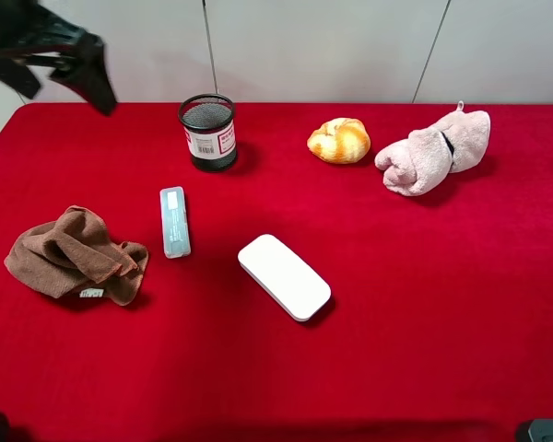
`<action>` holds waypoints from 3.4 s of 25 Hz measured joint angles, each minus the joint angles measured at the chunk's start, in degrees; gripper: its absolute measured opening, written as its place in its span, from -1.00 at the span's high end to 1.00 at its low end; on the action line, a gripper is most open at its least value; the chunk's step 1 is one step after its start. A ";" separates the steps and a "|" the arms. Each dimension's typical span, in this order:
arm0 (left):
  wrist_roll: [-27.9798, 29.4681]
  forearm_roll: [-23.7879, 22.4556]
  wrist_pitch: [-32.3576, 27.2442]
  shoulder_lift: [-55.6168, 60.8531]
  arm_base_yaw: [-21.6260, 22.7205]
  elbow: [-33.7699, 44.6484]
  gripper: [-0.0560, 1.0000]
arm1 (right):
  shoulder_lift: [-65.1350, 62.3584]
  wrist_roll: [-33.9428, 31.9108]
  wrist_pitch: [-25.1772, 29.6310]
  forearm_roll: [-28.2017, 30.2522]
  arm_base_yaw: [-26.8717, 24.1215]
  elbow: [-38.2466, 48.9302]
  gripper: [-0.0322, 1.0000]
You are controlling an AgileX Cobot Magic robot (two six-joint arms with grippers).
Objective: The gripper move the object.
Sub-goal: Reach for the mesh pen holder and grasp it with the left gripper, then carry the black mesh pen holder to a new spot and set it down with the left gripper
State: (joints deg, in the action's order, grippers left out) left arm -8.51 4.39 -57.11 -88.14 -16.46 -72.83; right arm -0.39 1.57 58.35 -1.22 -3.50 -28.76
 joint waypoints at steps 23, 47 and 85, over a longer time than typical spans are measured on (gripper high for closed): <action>-10.11 -1.16 -8.45 -27.40 -10.32 -27.88 -0.88 | 0.00 0.00 0.00 0.00 0.00 0.00 -0.40; -14.89 -3.82 -9.75 -48.69 -11.76 -45.51 -0.88 | 0.00 0.00 0.00 0.00 0.00 0.00 -0.40; -15.50 -5.79 -8.98 -52.05 -11.76 -50.14 0.70 | 0.00 0.00 0.00 0.00 0.00 0.00 -0.40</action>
State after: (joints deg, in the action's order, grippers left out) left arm -24.01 -1.40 -66.09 -140.20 -28.22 -122.97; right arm -0.39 1.57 58.35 -1.22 -3.50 -28.76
